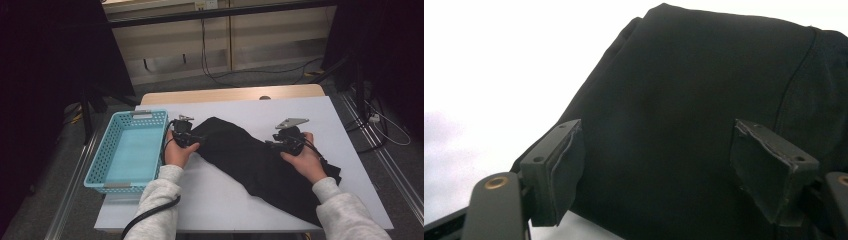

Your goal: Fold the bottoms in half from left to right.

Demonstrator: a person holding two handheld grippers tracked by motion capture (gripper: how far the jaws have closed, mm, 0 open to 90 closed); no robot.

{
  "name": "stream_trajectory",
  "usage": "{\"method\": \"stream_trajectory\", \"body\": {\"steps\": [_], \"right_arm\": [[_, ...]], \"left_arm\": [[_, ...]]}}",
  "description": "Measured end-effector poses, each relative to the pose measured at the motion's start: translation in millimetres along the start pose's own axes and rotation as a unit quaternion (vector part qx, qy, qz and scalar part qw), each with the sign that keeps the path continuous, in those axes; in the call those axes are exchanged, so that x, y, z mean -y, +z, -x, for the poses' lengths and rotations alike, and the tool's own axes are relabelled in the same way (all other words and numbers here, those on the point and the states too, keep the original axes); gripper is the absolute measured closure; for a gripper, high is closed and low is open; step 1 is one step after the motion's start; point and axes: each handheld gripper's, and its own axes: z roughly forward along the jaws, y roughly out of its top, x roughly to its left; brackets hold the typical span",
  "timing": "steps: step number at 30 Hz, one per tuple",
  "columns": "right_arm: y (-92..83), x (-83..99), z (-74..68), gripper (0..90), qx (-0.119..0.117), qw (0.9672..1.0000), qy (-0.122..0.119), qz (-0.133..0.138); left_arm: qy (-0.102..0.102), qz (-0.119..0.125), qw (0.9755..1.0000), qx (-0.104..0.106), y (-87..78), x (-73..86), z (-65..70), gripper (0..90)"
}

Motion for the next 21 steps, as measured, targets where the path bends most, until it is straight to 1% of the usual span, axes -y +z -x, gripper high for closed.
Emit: {"method": "stream_trajectory", "body": {"steps": [1,3,4,5,6,7,8,10,11,13,14,17,18,19,20,21], "right_arm": [[-5.5,1.8,-0.8,58.1,0.000,1.0000,-0.007,0.005],[-15.8,6.9,-0.6,58.5,-0.005,1.0000,-0.005,0.007],[-21.3,10.8,0.0,59.8,0.000,1.0000,-0.002,0.006],[-24.3,13.6,0.8,63.0,0.001,1.0000,-0.005,0.006],[-28.4,17.5,2.1,63.6,0.003,1.0000,-0.007,0.003],[-32.0,21.8,4.4,62.9,0.011,0.9999,-0.004,-0.001],[-35.1,26.4,7.9,64.4,0.017,0.9999,-0.001,-0.002],[-40.6,37.2,16.2,64.6,0.021,0.9998,0.001,-0.006],[-42.1,40.9,18.7,65.4,0.019,0.9997,0.006,-0.011],[-44.6,50.2,24.2,66.2,0.022,0.9994,0.015,-0.024],[-46.0,55.0,27.1,68.3,0.023,0.9992,0.019,-0.027],[-47.4,61.4,30.3,74.1,0.018,0.9988,0.028,-0.036],[-47.2,62.9,29.9,78.0,0.010,0.9989,0.025,-0.038],[-46.9,63.3,28.9,80.8,0.013,0.9988,0.022,-0.043],[-45.7,63.7,27.6,88.5,0.012,0.9989,0.011,-0.045],[-45.6,63.2,27.7,89.8,0.010,0.9989,0.009,-0.044]], "left_arm": [[0.000,-0.002,1.0000,0.004,-0.1,0.2,0.2,22.5],[0.003,-0.004,1.0000,0.005,-0.1,0.6,0.7,22.5],[0.003,-0.005,1.0000,0.005,-0.1,0.6,0.8,22.5],[0.004,-0.004,1.0000,0.005,-0.2,0.7,0.9,22.4],[0.003,-0.003,1.0000,0.005,-0.2,0.8,1.5,22.4],[0.003,-0.002,1.0000,0.005,-0.4,0.7,1.9,22.5],[0.003,-0.002,1.0000,0.005,-0.7,0.5,2.4,22.4],[0.007,-0.003,1.0000,0.006,-0.6,0.2,3.6,22.4],[0.007,-0.006,0.9999,0.007,-0.7,-0.2,4.2,22.3],[0.009,-0.004,0.9999,0.005,0.2,-0.8,5.6,22.3],[0.009,-0.004,0.9999,0.006,0.3,-1.1,6.0,22.3],[0.011,-0.006,0.9999,0.009,1.1,-2.6,7.9,22.3],[0.013,-0.006,0.9999,0.009,1.3,-2.9,8.3,22.3],[0.011,-0.005,0.9999,0.009,2.2,-3.0,9.4,22.3],[0.011,-0.005,0.9999,0.010,2.4,-3.1,9.6,22.3],[0.010,-0.005,0.9999,0.011,2.6,-3.2,9.8,22.4]]}}
